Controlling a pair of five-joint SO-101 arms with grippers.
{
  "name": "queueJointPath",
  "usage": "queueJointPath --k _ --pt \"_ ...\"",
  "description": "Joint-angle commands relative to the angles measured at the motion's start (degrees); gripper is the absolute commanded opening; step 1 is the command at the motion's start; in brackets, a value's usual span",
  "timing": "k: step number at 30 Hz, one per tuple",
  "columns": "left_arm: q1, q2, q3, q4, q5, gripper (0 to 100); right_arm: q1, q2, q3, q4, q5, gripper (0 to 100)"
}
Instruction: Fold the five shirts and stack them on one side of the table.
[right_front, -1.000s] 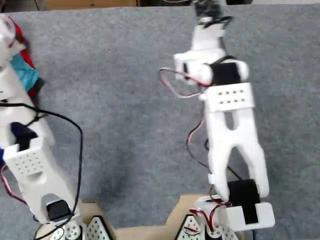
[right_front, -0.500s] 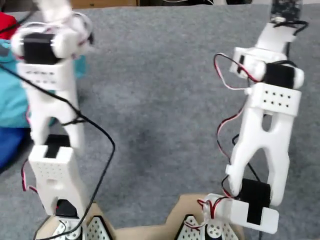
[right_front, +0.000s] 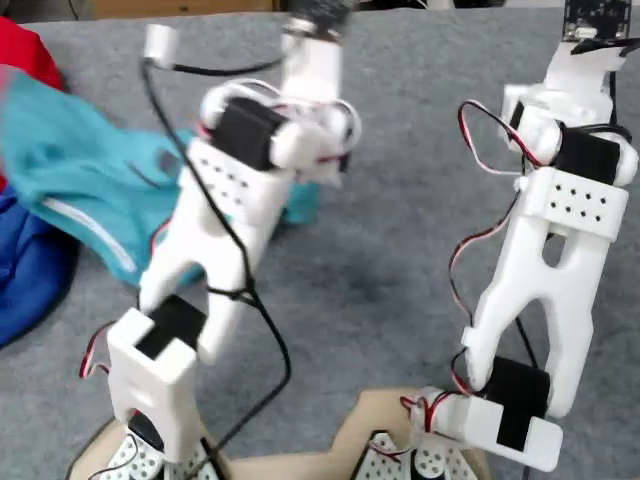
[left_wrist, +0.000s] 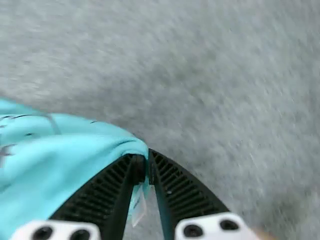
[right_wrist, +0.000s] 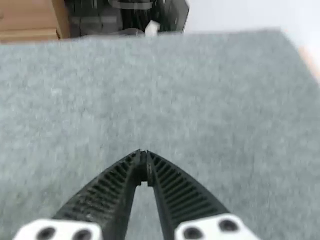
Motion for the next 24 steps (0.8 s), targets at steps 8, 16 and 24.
queueJointPath --k 8,16,24 --pt "9.6 -3.2 1.7 0.6 0.3 2 2.8 1.7 7.7 -15.1 -8.4 0.9" --pt "9.3 -2.9 1.9 0.5 0.1 2 2.4 1.7 8.1 -18.5 -8.4 0.9" --pt "7.4 -1.3 10.7 0.5 0.1 3 2.4 1.7 8.6 -19.7 -8.4 0.9"
